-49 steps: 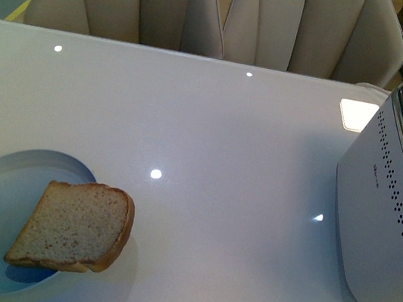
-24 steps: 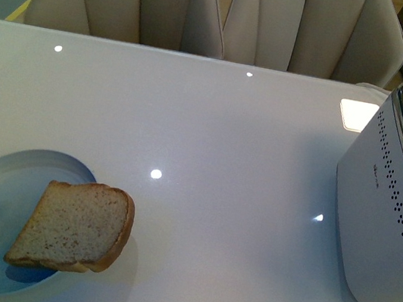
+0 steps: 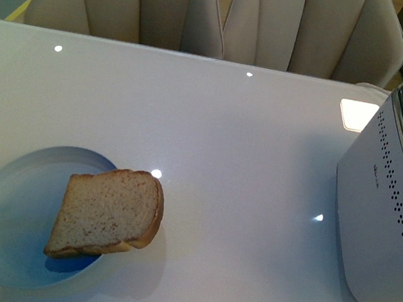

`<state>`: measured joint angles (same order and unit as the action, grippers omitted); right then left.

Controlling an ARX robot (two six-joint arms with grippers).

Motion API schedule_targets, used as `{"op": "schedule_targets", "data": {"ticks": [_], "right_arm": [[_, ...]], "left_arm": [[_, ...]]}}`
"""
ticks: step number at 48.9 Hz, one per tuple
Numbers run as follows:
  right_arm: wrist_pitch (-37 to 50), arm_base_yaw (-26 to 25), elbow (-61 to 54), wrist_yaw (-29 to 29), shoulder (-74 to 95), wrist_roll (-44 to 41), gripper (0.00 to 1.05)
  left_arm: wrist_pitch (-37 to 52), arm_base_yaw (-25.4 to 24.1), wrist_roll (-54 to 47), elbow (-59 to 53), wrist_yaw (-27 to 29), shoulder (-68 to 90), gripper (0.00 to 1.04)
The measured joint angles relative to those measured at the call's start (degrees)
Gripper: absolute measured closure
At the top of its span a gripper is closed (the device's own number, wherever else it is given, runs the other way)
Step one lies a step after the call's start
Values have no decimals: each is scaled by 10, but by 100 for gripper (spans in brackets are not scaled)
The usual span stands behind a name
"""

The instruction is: Left arm holds plate, right arm toasts bread

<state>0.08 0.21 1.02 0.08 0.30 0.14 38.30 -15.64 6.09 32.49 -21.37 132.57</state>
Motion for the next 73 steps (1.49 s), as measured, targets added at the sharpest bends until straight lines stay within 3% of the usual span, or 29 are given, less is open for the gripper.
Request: {"op": "schedule_targets", "data": {"ticks": [27, 42, 51, 63, 73], "right_arm": [[0, 0, 0, 0, 0, 0, 9], [0, 0, 0, 0, 0, 0, 9], [0, 0, 0, 0, 0, 0, 9], [0, 0, 0, 0, 0, 0, 9], [0, 0, 0, 0, 0, 0, 9]], "left_arm": [[-79, -63, 36, -47, -51, -123, 102], [-174, -58, 59, -68, -76, -285, 102], [-229, -22, 86, -68, -67, -370, 102], [-319, 92, 144, -36, -29, -485, 102], [-339, 202, 192, -2, 12, -513, 102]]}}
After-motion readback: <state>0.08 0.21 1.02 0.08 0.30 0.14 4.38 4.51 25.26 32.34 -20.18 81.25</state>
